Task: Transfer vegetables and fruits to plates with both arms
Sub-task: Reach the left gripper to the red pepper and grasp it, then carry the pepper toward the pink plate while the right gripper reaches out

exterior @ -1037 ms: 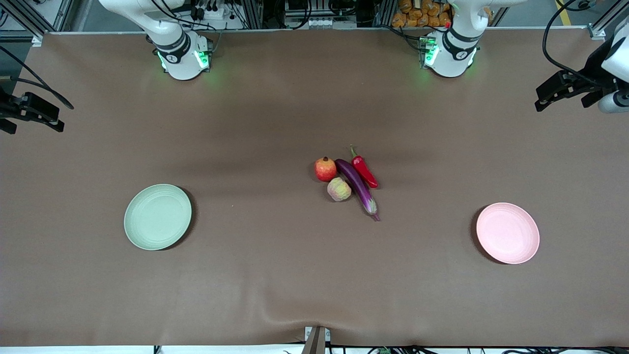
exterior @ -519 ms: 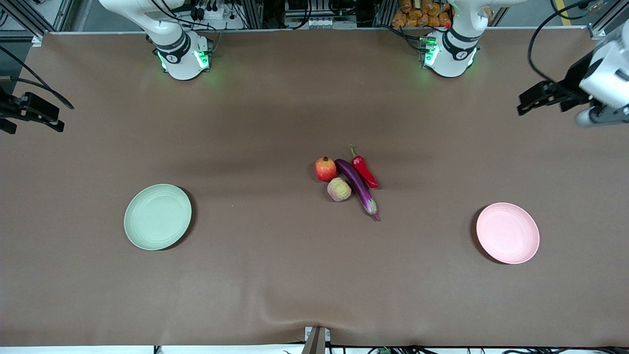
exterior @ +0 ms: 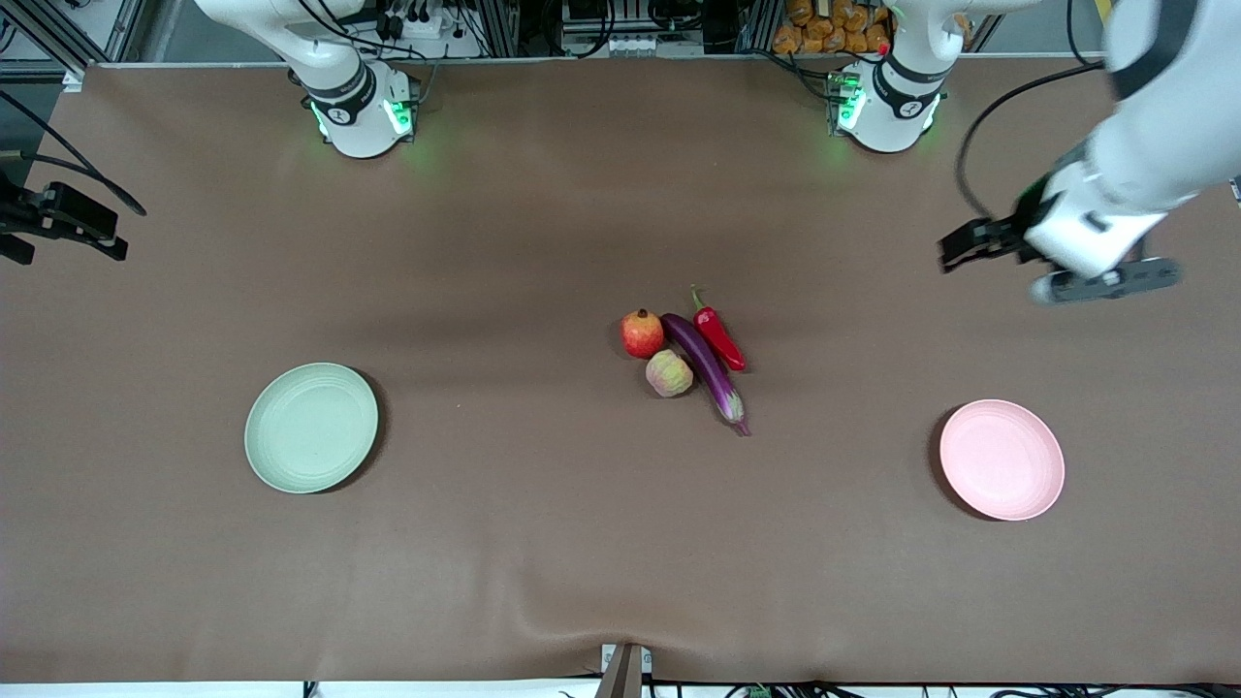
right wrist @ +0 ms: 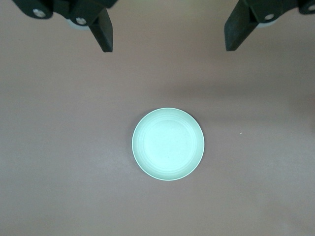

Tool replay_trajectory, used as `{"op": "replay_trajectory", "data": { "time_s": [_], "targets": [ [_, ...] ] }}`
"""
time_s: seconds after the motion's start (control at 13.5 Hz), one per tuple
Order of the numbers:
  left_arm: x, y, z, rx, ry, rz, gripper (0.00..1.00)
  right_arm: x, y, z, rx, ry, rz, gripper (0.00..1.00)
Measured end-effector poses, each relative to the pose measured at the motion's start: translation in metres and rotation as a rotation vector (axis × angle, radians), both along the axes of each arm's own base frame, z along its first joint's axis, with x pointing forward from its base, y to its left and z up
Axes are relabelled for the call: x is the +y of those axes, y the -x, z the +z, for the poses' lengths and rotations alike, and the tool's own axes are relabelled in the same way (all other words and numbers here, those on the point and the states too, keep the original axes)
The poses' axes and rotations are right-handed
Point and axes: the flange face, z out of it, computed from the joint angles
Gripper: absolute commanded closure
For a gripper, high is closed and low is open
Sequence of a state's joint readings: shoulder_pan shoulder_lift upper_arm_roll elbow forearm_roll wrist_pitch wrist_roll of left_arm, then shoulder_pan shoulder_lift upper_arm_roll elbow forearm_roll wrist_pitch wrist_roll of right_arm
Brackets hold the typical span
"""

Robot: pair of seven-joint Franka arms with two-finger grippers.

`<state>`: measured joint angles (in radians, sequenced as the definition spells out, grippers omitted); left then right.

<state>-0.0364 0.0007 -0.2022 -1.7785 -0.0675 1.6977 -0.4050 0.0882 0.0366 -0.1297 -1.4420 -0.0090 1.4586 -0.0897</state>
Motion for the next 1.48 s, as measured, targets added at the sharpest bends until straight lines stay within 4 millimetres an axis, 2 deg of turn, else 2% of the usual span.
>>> {"op": "replay_trajectory", "data": {
  "time_s": [0.15,0.37,0.44,0.52,0.59,0.67,0.81,0.96,1.19,1.48],
  "targets": [
    [-0.032,-0.003,-0.038,0.010,-0.004,0.081,0.00,0.000,0.000,-0.001,0.001,0.000,0.000,0.00],
    [-0.098,-0.009,-0.099,0.021,0.009,0.230,0.00,0.000,0.000,-0.001,0.002,-0.001,-0.001,0.00],
    [-0.120,-0.009,-0.120,0.028,0.015,0.261,0.10,-0.001,0.000,-0.001,0.003,-0.001,-0.001,0.00],
    [-0.141,-0.007,-0.142,0.037,0.018,0.283,0.28,-0.001,0.000,-0.001,0.003,-0.001,-0.001,0.00],
    [-0.158,-0.004,-0.162,0.045,0.013,0.296,0.40,-0.001,0.000,-0.001,0.003,-0.001,-0.001,0.00],
    [-0.172,0.000,-0.182,0.045,-0.003,0.303,0.44,-0.001,0.000,-0.002,0.003,-0.001,-0.001,0.00],
    [-0.195,0.010,-0.216,0.033,-0.033,0.330,0.44,-0.001,0.000,-0.002,0.003,-0.001,-0.001,0.00],
    [-0.208,0.023,-0.246,0.031,-0.046,0.355,0.44,-0.001,0.000,-0.002,0.004,-0.001,-0.001,0.00],
    [-0.205,0.033,-0.280,0.015,-0.021,0.373,0.42,-0.001,0.000,-0.002,0.004,-0.001,-0.001,0.00],
    [-0.207,0.036,-0.302,0.001,0.008,0.399,0.43,-0.001,0.000,-0.002,0.005,-0.001,-0.001,0.00]
  ]
}}
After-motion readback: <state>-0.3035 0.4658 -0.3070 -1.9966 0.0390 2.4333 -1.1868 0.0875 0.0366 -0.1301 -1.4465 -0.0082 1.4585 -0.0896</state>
